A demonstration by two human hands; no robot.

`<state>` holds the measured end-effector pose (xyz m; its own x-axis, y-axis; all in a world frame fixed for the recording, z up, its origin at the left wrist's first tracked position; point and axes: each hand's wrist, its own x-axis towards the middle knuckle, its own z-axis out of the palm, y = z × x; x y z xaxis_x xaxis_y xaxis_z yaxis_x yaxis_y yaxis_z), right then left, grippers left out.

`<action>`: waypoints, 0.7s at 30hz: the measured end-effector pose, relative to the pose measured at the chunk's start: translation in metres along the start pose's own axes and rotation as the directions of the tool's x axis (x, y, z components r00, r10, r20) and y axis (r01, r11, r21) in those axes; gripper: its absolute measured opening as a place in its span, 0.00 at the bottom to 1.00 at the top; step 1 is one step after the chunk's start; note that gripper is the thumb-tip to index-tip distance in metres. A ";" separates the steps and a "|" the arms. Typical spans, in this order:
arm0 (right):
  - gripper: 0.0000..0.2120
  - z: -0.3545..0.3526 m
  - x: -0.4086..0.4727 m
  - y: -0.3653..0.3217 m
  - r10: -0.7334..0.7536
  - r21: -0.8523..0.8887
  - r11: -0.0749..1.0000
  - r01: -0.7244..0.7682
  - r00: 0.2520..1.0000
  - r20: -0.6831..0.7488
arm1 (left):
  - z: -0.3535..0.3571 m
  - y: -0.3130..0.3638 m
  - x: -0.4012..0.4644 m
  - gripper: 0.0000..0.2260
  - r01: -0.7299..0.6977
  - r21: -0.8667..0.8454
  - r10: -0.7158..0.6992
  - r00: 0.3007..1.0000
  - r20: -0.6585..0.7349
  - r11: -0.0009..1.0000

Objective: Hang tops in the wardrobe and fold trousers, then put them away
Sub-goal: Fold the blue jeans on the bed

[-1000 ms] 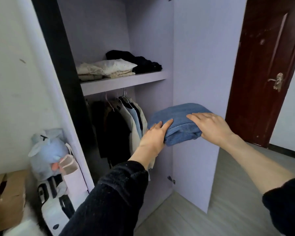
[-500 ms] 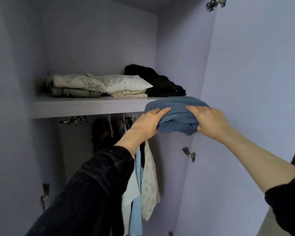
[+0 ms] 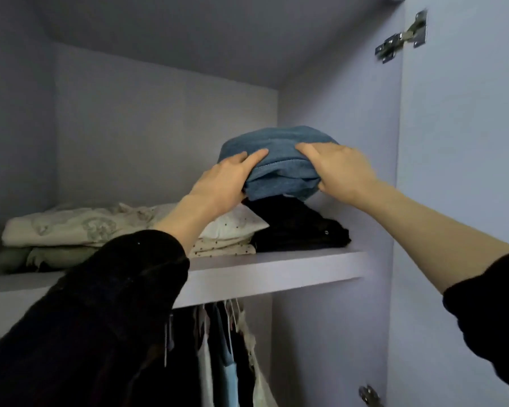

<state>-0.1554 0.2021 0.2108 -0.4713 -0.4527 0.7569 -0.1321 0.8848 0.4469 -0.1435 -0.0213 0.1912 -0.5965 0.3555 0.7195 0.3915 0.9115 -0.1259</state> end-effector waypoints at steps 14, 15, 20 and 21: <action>0.33 0.177 0.047 0.059 -0.088 0.338 0.857 -0.389 0.536 0.840 | 0.139 -0.023 0.117 0.37 0.097 -0.067 -0.018 0.688 0.725 0.993; 0.33 0.177 0.049 0.066 -0.130 0.370 0.820 -0.438 0.486 0.864 | 0.138 -0.024 0.120 0.38 0.129 -0.069 -0.031 0.646 0.763 0.989; 0.26 0.166 0.071 0.085 -0.296 0.599 0.347 -0.721 0.522 0.800 | 0.123 -0.016 0.140 0.41 0.151 0.035 -0.114 0.555 0.824 0.988; 0.22 0.168 0.075 0.080 -0.270 0.630 0.326 -0.704 0.570 0.776 | 0.122 -0.013 0.143 0.42 0.164 0.052 -0.133 0.532 0.836 0.985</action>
<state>-0.3473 0.2581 0.2232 -0.9099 -0.4106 -0.0596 -0.2607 0.6774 -0.6878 -0.3194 0.0430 0.2120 -0.9553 0.2408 -0.1715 0.2512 0.9670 -0.0417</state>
